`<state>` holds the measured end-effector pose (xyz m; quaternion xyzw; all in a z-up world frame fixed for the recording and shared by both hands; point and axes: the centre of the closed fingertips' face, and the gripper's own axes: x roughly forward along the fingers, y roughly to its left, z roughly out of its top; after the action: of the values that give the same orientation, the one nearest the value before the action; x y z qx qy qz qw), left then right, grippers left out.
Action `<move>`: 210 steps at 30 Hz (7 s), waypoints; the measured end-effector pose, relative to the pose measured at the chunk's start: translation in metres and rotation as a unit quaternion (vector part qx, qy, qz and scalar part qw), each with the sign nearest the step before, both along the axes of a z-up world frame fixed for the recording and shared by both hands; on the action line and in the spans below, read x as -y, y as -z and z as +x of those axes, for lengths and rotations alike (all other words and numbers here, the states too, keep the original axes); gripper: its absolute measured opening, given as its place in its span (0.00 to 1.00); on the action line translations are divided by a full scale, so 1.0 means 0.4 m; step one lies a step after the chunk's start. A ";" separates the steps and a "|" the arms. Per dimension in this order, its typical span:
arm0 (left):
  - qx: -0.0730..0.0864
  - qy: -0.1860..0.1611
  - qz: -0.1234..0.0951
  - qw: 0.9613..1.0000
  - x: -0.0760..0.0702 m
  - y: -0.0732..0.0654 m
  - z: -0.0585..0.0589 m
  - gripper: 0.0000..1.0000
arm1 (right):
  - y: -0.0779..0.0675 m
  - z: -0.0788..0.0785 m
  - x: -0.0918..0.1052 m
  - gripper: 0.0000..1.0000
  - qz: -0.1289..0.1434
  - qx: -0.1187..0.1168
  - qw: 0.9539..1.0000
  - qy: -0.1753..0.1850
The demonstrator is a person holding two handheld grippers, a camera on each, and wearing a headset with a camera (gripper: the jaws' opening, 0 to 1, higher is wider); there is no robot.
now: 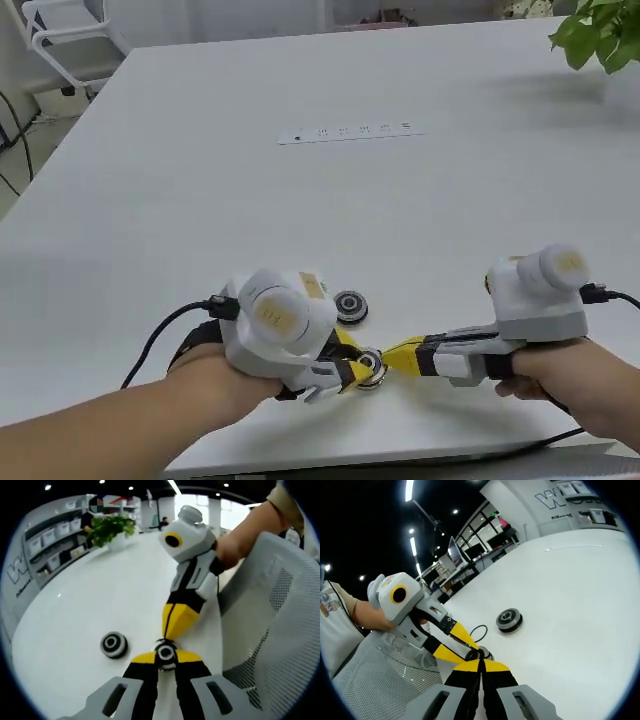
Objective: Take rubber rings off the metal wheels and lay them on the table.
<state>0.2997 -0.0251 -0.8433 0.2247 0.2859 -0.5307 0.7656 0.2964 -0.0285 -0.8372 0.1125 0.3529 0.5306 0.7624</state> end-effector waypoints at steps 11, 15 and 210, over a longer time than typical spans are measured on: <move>-0.001 -0.001 0.001 1.000 -0.001 0.000 -0.001 0.12 | -0.002 -0.004 -0.007 0.00 0.002 0.004 1.000 -0.008; -0.001 -0.002 0.001 1.000 -0.001 0.001 0.000 0.12 | -0.001 -0.004 -0.009 0.00 0.002 0.005 1.000 -0.013; -0.018 -0.094 -0.055 0.994 -0.247 -0.155 -0.034 0.66 | 0.052 0.093 -0.149 0.00 -0.045 -0.067 0.997 0.002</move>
<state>0.2861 0.0739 -0.7814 0.1447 0.2897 -0.4751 0.8182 0.3335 0.0311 -0.8581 0.1143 0.4264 0.5042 0.7423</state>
